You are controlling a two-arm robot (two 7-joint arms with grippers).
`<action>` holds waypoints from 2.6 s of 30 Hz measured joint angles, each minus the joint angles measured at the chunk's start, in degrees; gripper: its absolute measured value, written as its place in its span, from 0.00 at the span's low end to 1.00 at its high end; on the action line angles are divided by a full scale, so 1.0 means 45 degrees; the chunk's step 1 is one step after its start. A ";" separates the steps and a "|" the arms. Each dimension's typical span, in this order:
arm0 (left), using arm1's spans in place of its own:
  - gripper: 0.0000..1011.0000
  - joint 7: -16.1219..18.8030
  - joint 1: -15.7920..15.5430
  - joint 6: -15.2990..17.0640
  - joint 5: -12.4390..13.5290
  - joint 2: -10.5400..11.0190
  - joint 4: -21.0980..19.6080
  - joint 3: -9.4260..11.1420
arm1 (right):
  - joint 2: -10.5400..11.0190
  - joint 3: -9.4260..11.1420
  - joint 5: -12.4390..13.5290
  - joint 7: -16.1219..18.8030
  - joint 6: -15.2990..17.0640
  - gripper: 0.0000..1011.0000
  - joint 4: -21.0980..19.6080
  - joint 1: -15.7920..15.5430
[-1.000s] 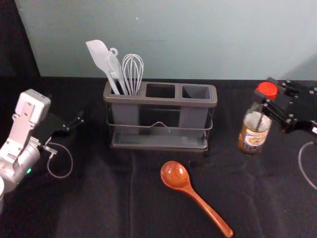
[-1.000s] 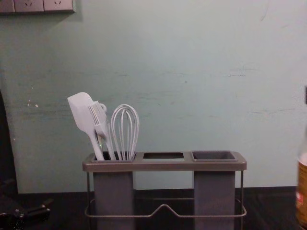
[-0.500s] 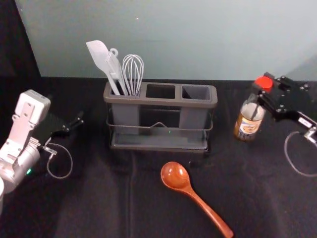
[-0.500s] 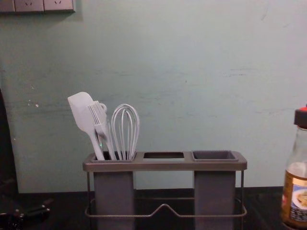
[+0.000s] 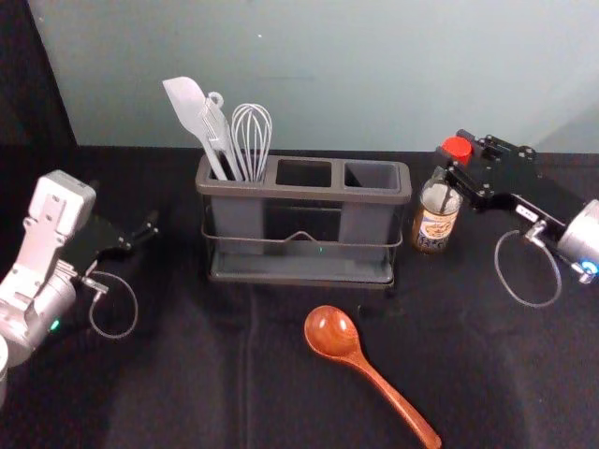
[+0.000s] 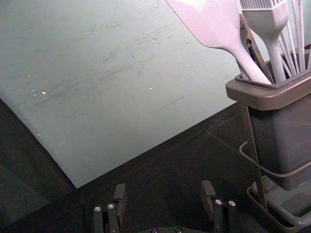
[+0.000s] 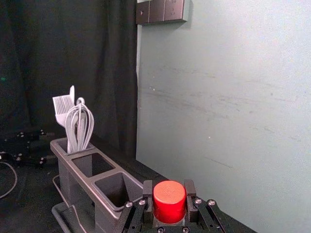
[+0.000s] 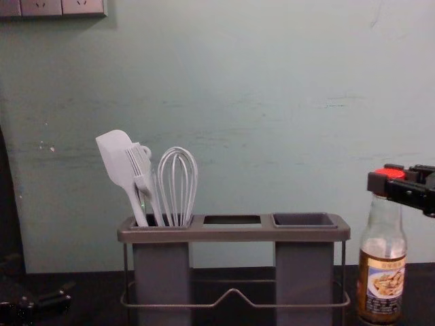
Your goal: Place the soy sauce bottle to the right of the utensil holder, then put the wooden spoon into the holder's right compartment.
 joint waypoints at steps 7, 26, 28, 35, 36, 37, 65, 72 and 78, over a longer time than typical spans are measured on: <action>0.99 0.0000 0.0000 0.0000 0.0001 0.0000 0.0000 0.0000 | -0.0352 -0.0270 -0.0233 0.0007 -0.0092 0.38 0.0606 0.0345; 0.99 0.0000 0.0000 0.0000 0.0000 0.0000 0.0000 0.0000 | -0.0656 -0.0380 -0.0366 0.0086 -0.0210 0.38 0.1287 0.0476; 0.99 0.0000 0.0000 0.0000 0.0000 0.0000 0.0000 0.0000 | -0.0646 -0.0376 -0.0391 0.0085 -0.0228 0.38 0.1281 0.0433; 0.99 0.0000 0.0000 0.0000 0.0000 0.0000 0.0000 0.0000 | -0.0608 -0.0342 -0.0454 0.0081 -0.0261 0.38 0.1274 0.0321; 0.99 0.0000 0.0000 0.0000 0.0000 0.0000 0.0000 0.0000 | -0.0605 -0.0338 -0.0463 0.0080 -0.0262 0.38 0.1274 0.0307; 0.99 -0.0001 0.0000 0.0000 0.0000 0.0000 0.0000 0.0000 | -0.0601 -0.0332 -0.0472 0.0080 -0.0266 0.38 0.1274 0.0291; 0.99 0.0000 0.0000 0.0000 0.0000 0.0000 0.0000 0.0000 | -0.0638 -0.0260 -0.0509 -0.0021 -0.0309 0.47 0.1321 0.0165; 0.99 0.0000 0.0001 0.0000 0.0000 0.0000 0.0000 0.0000 | -0.0631 -0.0261 -0.0504 -0.0015 -0.0308 0.69 0.1314 0.0173; 0.99 0.0000 0.0000 0.0000 0.0000 0.0000 0.0000 0.0000 | -0.0630 -0.0261 -0.0501 -0.0014 -0.0306 0.85 0.1310 0.0176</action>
